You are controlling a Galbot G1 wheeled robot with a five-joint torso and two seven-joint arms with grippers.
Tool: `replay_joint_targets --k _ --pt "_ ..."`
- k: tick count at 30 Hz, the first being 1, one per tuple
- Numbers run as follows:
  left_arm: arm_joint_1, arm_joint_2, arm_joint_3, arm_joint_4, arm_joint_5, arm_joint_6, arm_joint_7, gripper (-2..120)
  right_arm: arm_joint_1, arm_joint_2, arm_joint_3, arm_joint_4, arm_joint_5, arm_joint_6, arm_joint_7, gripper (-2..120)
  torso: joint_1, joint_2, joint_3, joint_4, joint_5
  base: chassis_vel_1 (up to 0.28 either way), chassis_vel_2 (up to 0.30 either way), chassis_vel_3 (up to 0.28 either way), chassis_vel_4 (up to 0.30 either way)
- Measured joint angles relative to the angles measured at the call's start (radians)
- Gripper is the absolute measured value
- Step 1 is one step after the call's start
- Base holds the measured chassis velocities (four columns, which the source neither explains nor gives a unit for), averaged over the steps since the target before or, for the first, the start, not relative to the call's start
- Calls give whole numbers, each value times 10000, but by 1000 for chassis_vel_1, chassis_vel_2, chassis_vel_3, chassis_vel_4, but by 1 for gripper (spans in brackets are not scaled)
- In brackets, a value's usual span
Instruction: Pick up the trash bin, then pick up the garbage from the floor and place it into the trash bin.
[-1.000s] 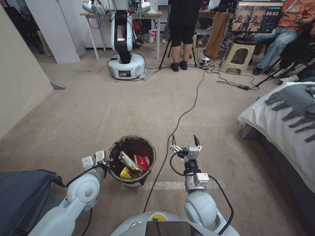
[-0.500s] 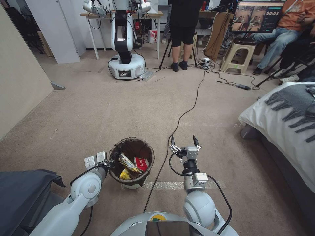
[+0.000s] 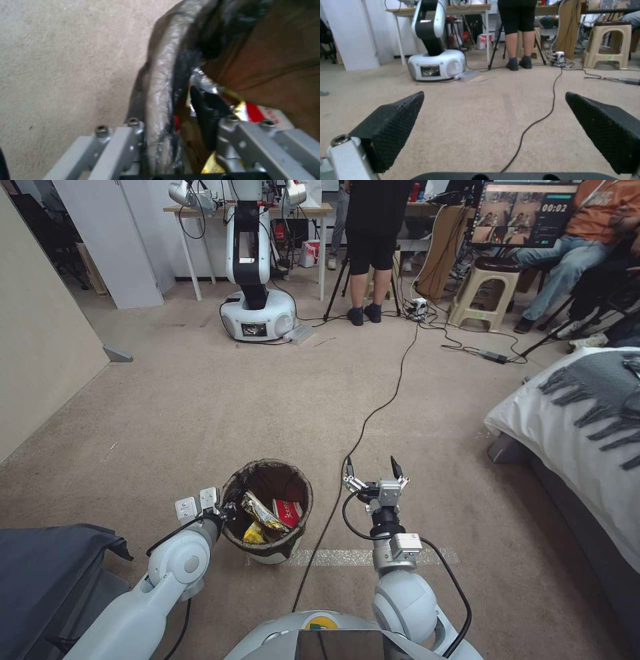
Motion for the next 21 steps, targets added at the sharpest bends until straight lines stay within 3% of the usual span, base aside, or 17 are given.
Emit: replay_joint_targets --k 13,15,21 --pt "158 105 -388 -1073 170 -354 177 75 -93 74 -110 -93 -64 52 -7 100 0 0 0 2 7 0 0 0 0" --pt "221 27 -412 -1106 732 -686 403 87 -116 104 -97 -122 -68 118 -22 100 0 0 -1 2 7 0 0 0 0" --pt "357 -163 -447 -1111 1782 -1194 663 99 -173 180 -64 -131 -77 163 -42 100 0 0 -1 2 7 0 0 0 0"
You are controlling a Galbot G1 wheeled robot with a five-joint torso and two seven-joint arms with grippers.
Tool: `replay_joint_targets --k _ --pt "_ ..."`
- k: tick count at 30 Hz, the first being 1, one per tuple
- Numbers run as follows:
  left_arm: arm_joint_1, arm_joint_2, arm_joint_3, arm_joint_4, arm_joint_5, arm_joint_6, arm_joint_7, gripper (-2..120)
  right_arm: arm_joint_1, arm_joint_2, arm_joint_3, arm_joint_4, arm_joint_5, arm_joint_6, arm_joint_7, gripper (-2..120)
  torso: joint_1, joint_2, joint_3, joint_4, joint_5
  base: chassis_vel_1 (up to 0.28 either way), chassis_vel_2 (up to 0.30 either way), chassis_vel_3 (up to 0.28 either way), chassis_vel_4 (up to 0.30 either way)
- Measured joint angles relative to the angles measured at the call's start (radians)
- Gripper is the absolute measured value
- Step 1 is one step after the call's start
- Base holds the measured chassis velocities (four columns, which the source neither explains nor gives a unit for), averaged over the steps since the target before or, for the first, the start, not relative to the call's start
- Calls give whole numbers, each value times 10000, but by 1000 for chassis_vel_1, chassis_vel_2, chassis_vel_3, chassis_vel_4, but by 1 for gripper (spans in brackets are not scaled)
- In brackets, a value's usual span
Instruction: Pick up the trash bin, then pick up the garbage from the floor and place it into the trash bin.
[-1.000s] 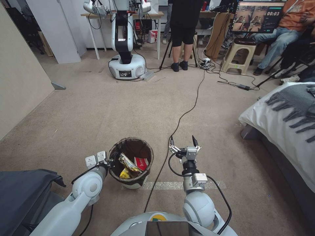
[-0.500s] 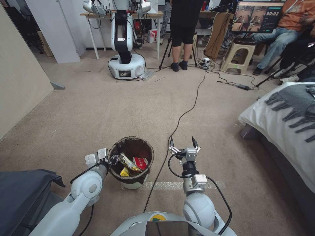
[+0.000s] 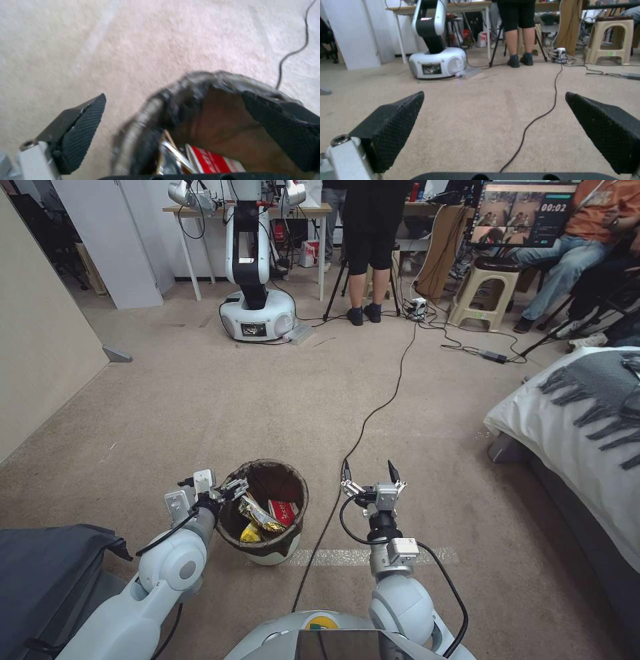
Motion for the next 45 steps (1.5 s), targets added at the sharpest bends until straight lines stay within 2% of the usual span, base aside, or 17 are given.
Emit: replay_joint_targets --k 3,4,7,8,10,11,12,13,14,16,17,20,22,26,45 --pt "259 -172 -111 1 1925 -671 445 100 -55 54 55 15 -56 84 -15 100 0 0 0 0 1 0 0 0 0" --pt "259 -172 -111 1 1925 -671 445 100 -55 54 55 15 -56 84 -15 100 0 0 0 0 1 0 0 0 0" --pt "658 -486 -225 1 4438 -1623 1101 100 -70 144 180 3 -168 257 -50 100 0 0 0 1 1 0 0 0 0" --pt "658 -486 -225 1 4438 -1623 1101 100 -70 144 180 3 -168 257 -50 100 0 0 0 1 1 0 0 0 0" --pt "1005 -847 -230 69 5794 -2296 1357 100 -85 266 371 -76 -403 372 -61 100 0 0 -1 0 2 0 0 0 0" --pt "1005 -847 -230 69 5794 -2296 1357 100 -85 266 371 -76 -403 372 -61 100 0 0 -1 0 2 0 0 0 0" --pt "1295 -1238 -244 267 6835 -3010 1554 100 -115 360 569 -120 -548 402 -50 100 0 0 -1 2 2 0 0 0 0" --pt "1375 -1378 -255 372 7197 -3338 1623 100 -131 390 659 -138 -604 424 -47 100 0 0 -1 1 2 0 0 0 0" --pt "1375 -1378 -255 372 7197 -3338 1623 100 -131 390 659 -138 -604 424 -47 100 0 0 -1 1 2 0 0 0 0" --pt "1661 -2057 -260 830 8460 -4482 1864 100 -203 546 1183 -244 -862 613 -29 100 0 0 -1 1 0 0 0 0 0" --pt "1661 -2057 -260 830 8460 -4482 1864 100 -203 546 1183 -244 -862 613 -29 100 0 0 -1 1 0 0 0 0 0" --pt "1816 -2590 -153 1269 9091 -5131 1905 100 -206 628 1670 -462 -1038 822 -26 100 0 0 -1 1 0 0 0 0 0" --pt "1826 -2707 -119 1353 9189 -5199 1899 100 -183 631 1860 -595 -1138 930 -26 100 0 0 -1 1 2 0 0 0 0" --pt "1810 -2821 -75 1365 9213 -5038 1772 100 -133 604 2224 -809 -1314 1086 -28 100 0 0 -1 -1 2 0 0 0 0" --pt "1781 -2786 -61 1340 9083 -4900 1711 100 -118 585 2222 -824 -1322 1095 -29 100 0 1 0 0 1 0 0 0 0"
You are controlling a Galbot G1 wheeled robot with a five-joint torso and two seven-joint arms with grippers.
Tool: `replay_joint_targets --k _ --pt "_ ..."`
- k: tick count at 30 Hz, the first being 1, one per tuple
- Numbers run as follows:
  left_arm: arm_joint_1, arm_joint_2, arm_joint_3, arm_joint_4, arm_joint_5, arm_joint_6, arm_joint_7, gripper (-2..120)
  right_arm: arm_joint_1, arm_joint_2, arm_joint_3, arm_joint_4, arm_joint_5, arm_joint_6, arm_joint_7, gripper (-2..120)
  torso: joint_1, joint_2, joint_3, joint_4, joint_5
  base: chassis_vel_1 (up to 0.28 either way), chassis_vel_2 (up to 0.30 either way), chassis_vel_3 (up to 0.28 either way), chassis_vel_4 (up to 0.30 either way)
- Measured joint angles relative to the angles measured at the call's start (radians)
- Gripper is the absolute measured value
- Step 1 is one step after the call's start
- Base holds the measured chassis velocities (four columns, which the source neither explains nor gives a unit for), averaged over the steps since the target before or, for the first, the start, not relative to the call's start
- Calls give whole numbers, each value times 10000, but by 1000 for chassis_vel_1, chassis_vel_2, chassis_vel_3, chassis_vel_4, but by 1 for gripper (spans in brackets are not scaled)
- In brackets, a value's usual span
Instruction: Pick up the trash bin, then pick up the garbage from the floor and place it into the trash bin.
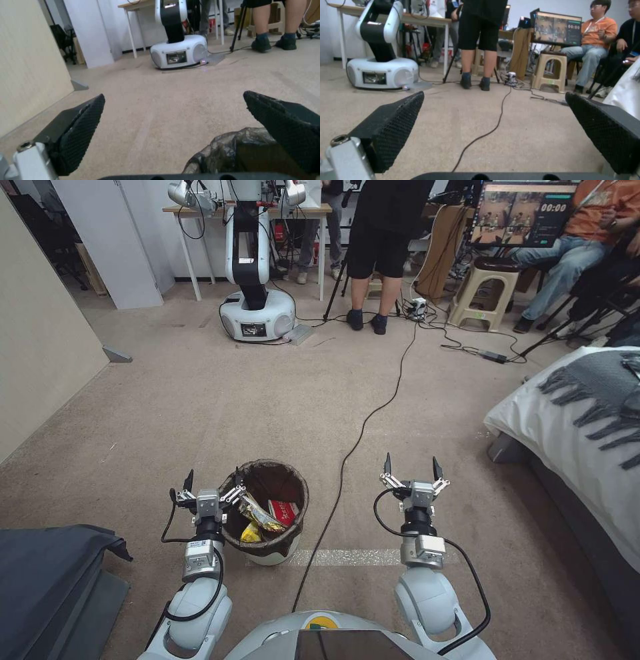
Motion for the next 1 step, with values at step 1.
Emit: replay_joint_targets --k 1 --pt "0 0 0 0 0 0 0 100 0 0 0 0 0 0 0 100 0 0 0 0 0 0 0 0 0"
